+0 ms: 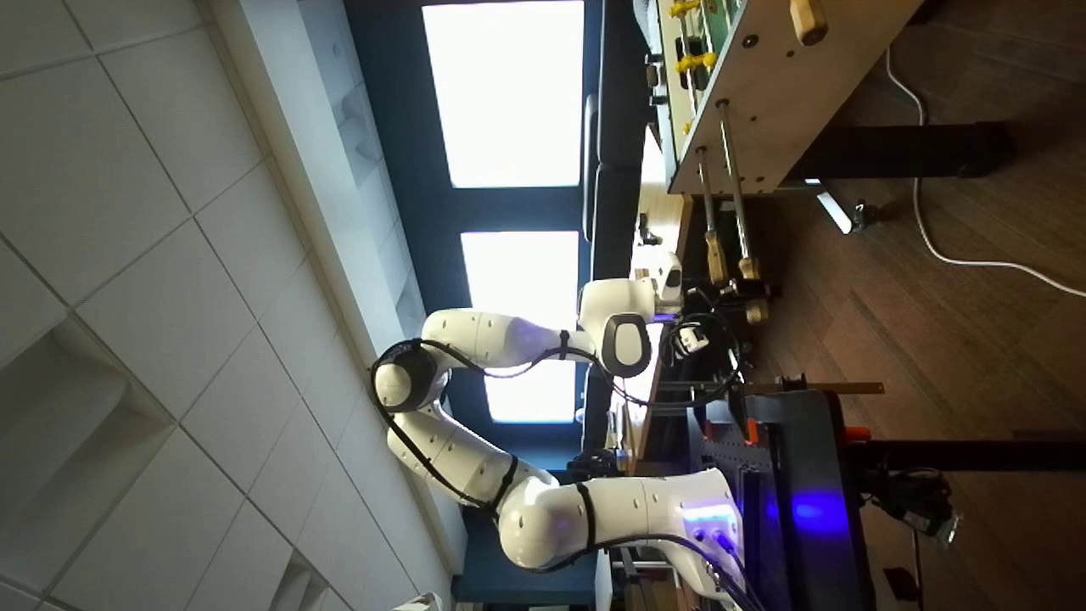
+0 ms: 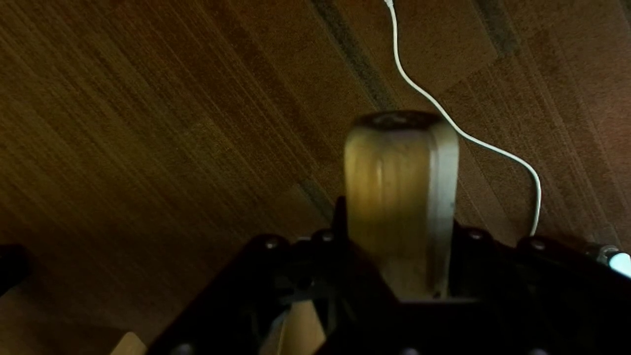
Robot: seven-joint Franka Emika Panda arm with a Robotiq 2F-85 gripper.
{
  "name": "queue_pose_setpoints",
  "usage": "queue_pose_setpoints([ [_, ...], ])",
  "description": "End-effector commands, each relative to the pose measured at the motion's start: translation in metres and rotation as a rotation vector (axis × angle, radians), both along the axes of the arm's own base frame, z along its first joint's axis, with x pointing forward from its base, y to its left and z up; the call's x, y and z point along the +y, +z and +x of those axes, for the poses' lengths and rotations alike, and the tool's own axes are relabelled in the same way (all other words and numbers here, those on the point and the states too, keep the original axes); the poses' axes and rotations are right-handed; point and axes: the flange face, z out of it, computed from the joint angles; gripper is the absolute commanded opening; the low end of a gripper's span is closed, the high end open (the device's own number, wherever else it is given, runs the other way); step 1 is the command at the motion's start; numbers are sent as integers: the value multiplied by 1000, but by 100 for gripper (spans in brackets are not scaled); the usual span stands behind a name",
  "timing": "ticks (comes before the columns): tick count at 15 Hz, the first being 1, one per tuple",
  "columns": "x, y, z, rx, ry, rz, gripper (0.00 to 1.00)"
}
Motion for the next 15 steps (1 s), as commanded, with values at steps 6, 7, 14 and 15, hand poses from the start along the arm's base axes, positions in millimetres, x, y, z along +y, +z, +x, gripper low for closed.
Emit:
queue_pose_setpoints([
  [6,52,40,34,53,135,-19,87],
  [7,61,45,43,83,161,-31,94],
  [14,135,119,109,72,267,-164,100],
  [15,152,135,118,51,273,-178,100],
])
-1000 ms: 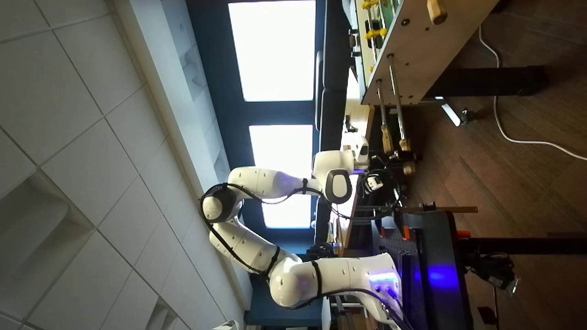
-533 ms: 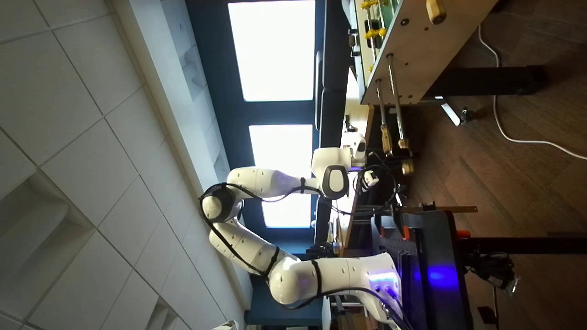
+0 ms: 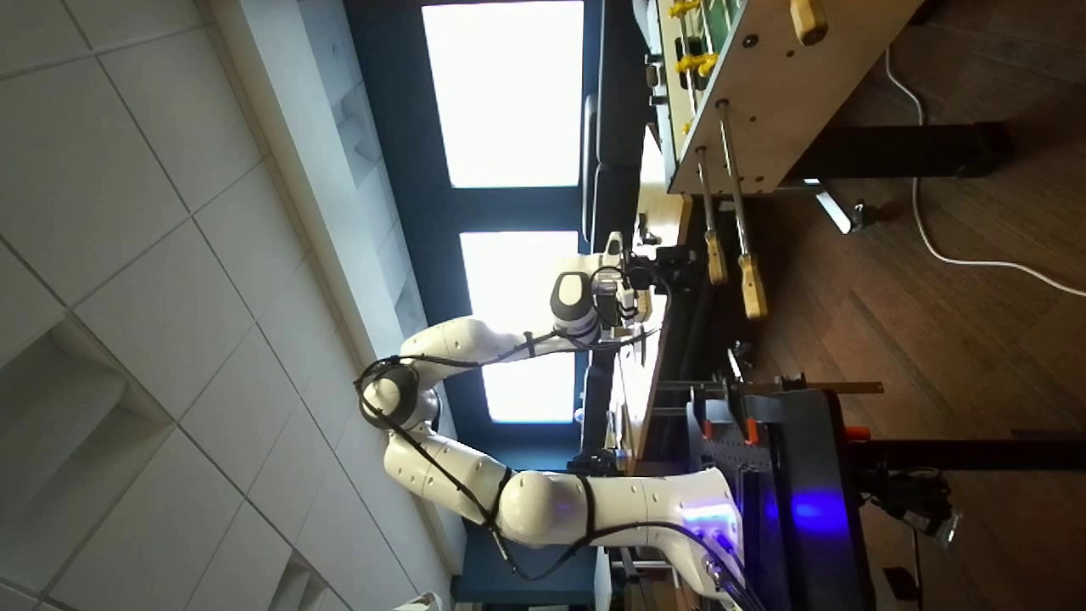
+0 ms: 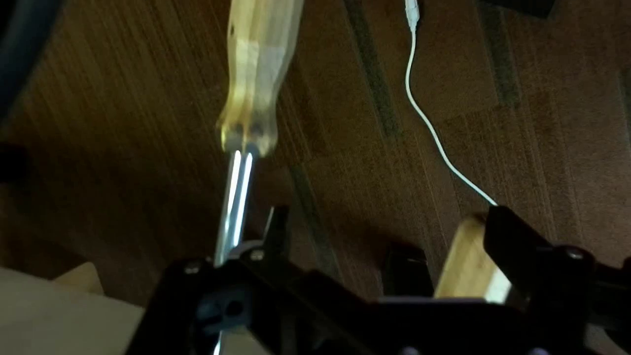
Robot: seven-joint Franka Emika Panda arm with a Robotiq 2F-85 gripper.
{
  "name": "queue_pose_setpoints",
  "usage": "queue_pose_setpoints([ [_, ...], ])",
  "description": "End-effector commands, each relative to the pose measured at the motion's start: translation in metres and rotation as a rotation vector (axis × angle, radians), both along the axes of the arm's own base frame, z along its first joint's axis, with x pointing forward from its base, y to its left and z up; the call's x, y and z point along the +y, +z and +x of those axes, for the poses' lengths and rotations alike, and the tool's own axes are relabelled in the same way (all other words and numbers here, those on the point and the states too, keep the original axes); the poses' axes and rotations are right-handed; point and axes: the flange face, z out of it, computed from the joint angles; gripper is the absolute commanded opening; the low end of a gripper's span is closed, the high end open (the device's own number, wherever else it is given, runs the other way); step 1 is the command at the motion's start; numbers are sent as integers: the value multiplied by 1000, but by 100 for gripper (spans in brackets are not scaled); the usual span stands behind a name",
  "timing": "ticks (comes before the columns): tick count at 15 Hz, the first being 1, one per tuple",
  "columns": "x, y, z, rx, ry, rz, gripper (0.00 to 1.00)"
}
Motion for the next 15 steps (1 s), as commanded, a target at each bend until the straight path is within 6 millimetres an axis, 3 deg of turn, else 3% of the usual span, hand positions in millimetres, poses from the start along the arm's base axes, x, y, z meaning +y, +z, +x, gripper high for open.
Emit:
queue_pose_setpoints([
  [1,48,71,31,-82,8,-44,100],
  [5,101,139,56,-123,-69,-49,100],
  [9,142,216,70,-139,-157,25,100],
  [12,159,276,75,-137,-205,70,100],
  [15,163,336,71,-121,-248,103,100],
])
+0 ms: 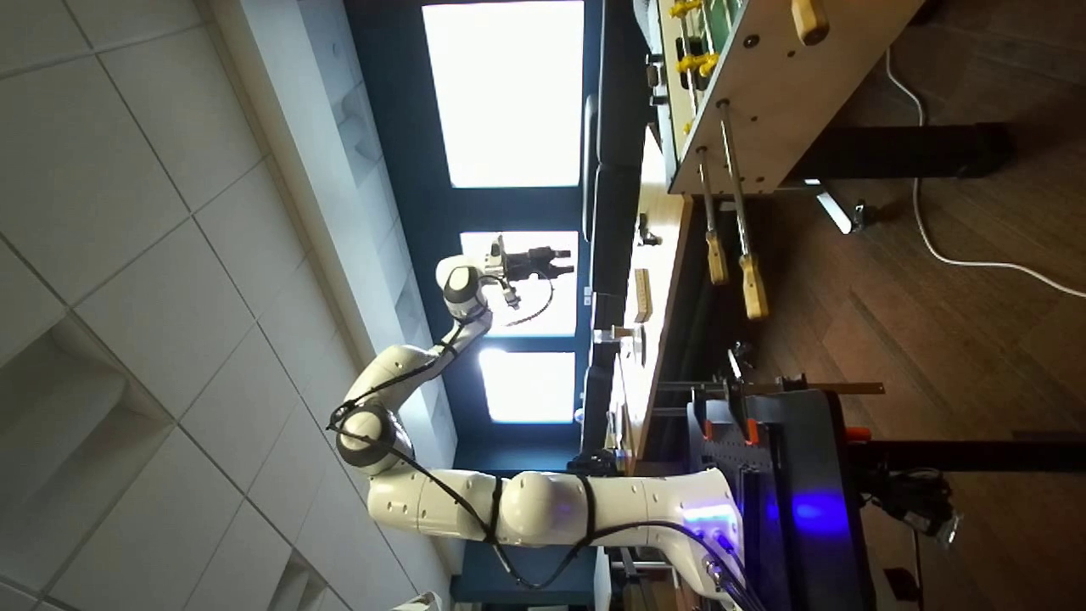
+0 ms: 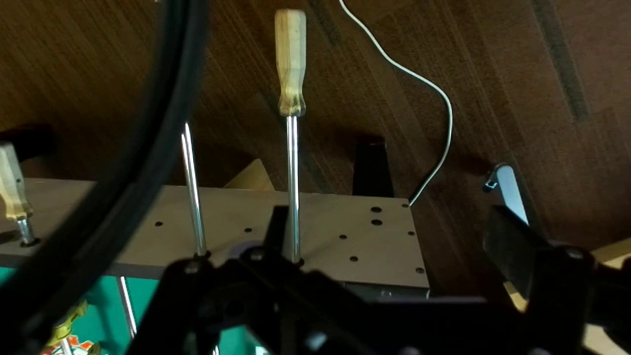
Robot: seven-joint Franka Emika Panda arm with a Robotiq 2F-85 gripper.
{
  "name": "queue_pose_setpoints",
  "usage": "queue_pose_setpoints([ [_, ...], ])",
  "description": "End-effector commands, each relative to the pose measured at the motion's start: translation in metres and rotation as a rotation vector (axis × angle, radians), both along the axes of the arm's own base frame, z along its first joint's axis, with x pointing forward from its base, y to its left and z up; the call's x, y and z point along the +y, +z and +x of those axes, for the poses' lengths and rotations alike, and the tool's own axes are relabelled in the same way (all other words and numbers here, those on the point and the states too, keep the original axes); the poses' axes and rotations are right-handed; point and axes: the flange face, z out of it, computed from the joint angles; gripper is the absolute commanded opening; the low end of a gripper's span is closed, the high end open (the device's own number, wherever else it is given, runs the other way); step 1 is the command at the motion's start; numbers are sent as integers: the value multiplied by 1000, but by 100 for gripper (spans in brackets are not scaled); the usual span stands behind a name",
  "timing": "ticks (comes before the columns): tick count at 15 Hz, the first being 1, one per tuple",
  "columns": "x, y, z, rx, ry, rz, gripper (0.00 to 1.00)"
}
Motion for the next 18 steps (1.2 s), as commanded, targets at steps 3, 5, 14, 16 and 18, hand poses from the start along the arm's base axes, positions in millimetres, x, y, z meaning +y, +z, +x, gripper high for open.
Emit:
queue_pose_setpoints([
  [3,-8,128,-15,24,-63,60,100],
  [5,-4,97,-9,30,-57,39,100],
  [14,-6,107,-12,33,-64,42,100],
  [16,-6,107,-12,33,-64,42,100],
  [18,-6,107,-12,33,-64,42,100],
])
